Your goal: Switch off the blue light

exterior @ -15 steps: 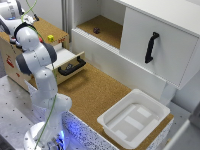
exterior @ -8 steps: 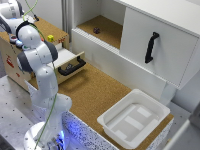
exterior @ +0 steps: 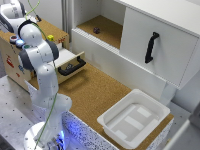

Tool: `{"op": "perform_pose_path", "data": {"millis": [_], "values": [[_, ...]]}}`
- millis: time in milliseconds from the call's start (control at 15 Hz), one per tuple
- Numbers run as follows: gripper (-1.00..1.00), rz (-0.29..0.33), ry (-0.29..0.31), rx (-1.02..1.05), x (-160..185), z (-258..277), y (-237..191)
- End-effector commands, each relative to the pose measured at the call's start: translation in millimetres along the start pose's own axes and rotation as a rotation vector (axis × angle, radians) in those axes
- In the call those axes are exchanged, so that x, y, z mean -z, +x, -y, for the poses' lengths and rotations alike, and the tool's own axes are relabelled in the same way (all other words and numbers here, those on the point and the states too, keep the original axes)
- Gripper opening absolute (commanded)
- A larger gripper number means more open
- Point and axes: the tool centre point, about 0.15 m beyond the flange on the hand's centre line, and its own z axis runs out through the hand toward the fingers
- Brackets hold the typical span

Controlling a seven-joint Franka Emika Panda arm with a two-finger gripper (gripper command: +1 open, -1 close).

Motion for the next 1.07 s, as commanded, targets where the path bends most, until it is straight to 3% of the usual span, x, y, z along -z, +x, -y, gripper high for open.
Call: {"op": "perform_pose_path", "data": {"millis": [0, 267, 467, 600, 667, 800, 1000], "values": [[-1.0, 0.123, -0.016, -0.03, -19, -9, 4], [-1.0, 0.164, -0.003, -0.029, -30, -3, -5], [-1.0, 0.11, -0.021, -0.042, -7, -7, -3], [-1.0, 0.036, -0.046, -0.066, 29, -11, -1], [1.0, 0.003, -0.059, -0.078, 43, -12, 0], [1.0, -0.05, -0.077, -0.098, 63, -15, 3], [1.0, -0.066, -0.08, -0.122, 63, -20, 9]]}}
